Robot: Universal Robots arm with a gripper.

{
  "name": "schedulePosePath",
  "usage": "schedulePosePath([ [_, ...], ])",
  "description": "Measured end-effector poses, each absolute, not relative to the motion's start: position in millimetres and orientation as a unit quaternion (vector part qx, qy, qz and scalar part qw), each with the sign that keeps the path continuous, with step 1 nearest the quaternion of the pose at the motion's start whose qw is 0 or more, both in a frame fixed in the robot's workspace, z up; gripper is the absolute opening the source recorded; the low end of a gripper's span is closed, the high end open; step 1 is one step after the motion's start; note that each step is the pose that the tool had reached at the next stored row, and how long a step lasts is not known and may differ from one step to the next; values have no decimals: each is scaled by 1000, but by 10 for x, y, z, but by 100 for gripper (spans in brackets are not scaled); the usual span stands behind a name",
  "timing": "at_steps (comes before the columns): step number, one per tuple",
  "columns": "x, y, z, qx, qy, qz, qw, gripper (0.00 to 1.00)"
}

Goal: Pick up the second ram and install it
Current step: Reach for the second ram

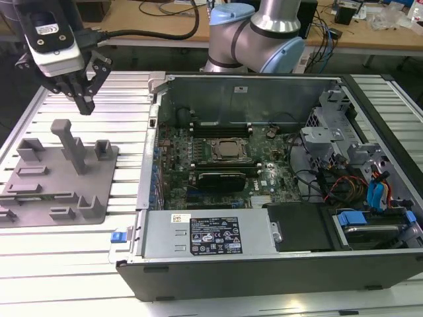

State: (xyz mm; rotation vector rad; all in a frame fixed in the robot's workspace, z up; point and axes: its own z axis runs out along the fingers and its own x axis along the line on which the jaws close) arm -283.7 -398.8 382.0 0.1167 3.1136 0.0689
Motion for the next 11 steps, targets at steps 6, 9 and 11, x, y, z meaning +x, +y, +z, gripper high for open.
schedulePosePath([
  [6,-3010,-3988,3809,37,999,22,13,8],
  [9,-3130,-3989,3803,37,999,22,12,8],
  [11,-3197,-3989,3798,37,999,22,12,8],
])
